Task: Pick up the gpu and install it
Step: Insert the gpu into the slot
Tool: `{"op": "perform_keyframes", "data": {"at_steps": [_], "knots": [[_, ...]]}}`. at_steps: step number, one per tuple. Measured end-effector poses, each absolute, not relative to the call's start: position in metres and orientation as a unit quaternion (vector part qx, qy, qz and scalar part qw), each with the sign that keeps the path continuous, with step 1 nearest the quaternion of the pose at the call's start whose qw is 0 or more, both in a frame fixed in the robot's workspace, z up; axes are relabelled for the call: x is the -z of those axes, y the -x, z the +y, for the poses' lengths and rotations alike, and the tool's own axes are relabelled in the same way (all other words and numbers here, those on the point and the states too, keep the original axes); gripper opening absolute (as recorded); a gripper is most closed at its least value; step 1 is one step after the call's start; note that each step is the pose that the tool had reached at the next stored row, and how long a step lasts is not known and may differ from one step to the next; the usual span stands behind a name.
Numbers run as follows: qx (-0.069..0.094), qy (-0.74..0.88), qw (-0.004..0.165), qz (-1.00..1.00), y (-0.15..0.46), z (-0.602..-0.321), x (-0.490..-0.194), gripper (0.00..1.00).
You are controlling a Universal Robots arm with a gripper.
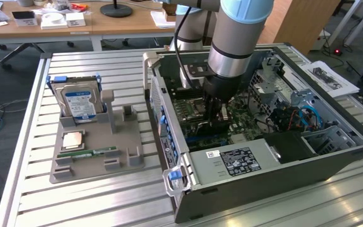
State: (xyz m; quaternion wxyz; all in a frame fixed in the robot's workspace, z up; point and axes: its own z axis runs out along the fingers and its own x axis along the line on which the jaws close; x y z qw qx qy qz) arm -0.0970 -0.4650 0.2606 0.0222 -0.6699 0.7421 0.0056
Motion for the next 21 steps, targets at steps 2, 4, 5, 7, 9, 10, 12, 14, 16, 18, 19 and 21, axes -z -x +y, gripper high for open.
{"op": "perform_keyframes", "data": {"at_steps": [2, 4, 5, 7, 9, 10, 12, 14, 16, 18, 19, 21], "knots": [[-0.006, 0.67, 0.022, 0.742, 0.097, -0.465, -0.2607, 0.38], [-0.005, 0.67, 0.022, 0.742, 0.097, -0.4651, -0.2607, 0.32], [-0.006, 0.67, 0.022, 0.742, 0.097, -0.4651, -0.2607, 0.27], [-0.006, 0.67, 0.022, 0.742, 0.097, -0.465, -0.2607, 0.27], [-0.006, 0.67, 0.022, 0.742, 0.097, -0.465, -0.2607, 0.27], [-0.006, 0.67, 0.022, 0.742, 0.097, -0.465, -0.2607, 0.27], [-0.006, 0.67, 0.022, 0.742, 0.097, -0.465, -0.2607, 0.27], [-0.006, 0.67, 0.022, 0.742, 0.097, -0.465, -0.2607, 0.27], [-0.006, 0.67, 0.022, 0.742, 0.097, -0.465, -0.2607, 0.27], [-0.006, 0.67, 0.022, 0.742, 0.097, -0.465, -0.2607, 0.27], [-0.006, 0.67, 0.022, 0.742, 0.097, -0.465, -0.2607, 0.27], [-0.006, 0.67, 0.022, 0.742, 0.097, -0.465, -0.2607, 0.27]]}}
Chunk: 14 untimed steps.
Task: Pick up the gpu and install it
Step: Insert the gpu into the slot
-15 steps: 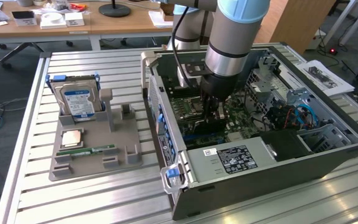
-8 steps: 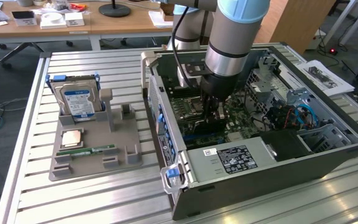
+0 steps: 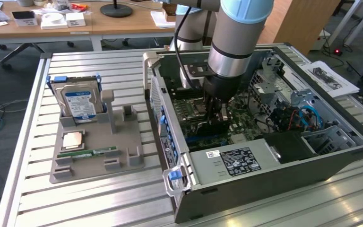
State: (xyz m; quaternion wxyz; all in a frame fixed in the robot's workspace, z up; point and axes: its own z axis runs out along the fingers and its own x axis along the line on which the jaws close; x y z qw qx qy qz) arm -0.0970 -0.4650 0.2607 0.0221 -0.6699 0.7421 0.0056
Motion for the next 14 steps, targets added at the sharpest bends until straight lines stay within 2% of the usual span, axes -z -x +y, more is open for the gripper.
{"op": "perform_keyframes", "data": {"at_steps": [5, 7, 8, 9, 14], "knots": [[-0.006, 0.67, 0.022, 0.742, 0.0969, -0.465, -0.2605, 0.28], [-0.006, 0.67, 0.022, 0.742, 0.0969, -0.465, -0.2606, 0.4], [-0.006, 0.67, 0.022, 0.742, 0.097, -0.465, -0.2606, 0.4], [-0.006, 0.67, 0.022, 0.742, 0.097, -0.465, -0.2606, 0.46], [-0.006, 0.67, 0.022, 0.742, 0.097, -0.4649, -0.2607, 0.46]]}}
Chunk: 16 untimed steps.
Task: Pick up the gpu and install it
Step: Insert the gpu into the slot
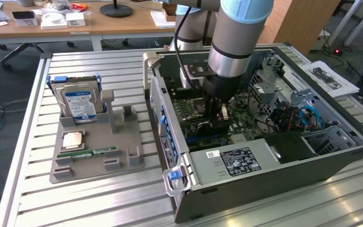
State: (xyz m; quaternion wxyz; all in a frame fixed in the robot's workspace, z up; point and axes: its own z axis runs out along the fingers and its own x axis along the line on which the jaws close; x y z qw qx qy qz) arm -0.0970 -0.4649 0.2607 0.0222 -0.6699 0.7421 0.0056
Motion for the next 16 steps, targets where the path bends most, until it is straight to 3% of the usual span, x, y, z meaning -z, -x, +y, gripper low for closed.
{"op": "perform_keyframes", "data": {"at_steps": [16], "knots": [[-0.006, 0.67, 0.023, 0.742, 0.0971, -0.4645, -0.2606, 0.46]]}}
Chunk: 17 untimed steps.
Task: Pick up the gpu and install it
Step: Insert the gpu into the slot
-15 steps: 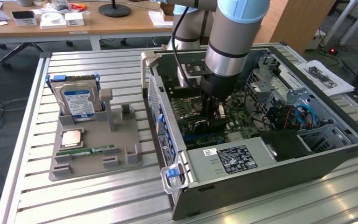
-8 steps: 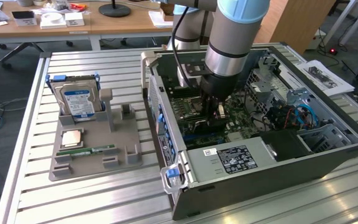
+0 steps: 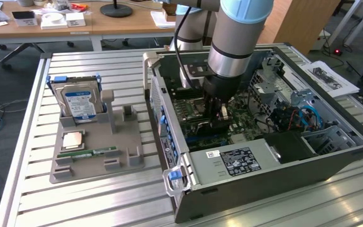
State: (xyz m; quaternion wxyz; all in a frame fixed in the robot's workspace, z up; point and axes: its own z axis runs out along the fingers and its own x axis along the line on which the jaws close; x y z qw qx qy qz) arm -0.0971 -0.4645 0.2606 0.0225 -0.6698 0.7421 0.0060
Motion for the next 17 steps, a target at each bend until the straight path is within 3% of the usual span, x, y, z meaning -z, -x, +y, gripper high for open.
{"op": "perform_keyframes", "data": {"at_steps": [7, 10, 12, 17], "knots": [[-0.006, 0.67, 0.023, 0.742, 0.0971, -0.4645, -0.2606, 0.46], [-0.006, 0.67, 0.022, 0.742, 0.0971, -0.4645, -0.2606, 0.38], [-0.006, 0.67, 0.022, 0.742, 0.0971, -0.4645, -0.2607, 0.27], [-0.006, 0.67, 0.022, 0.742, 0.097, -0.4645, -0.2606, 0.27]]}}
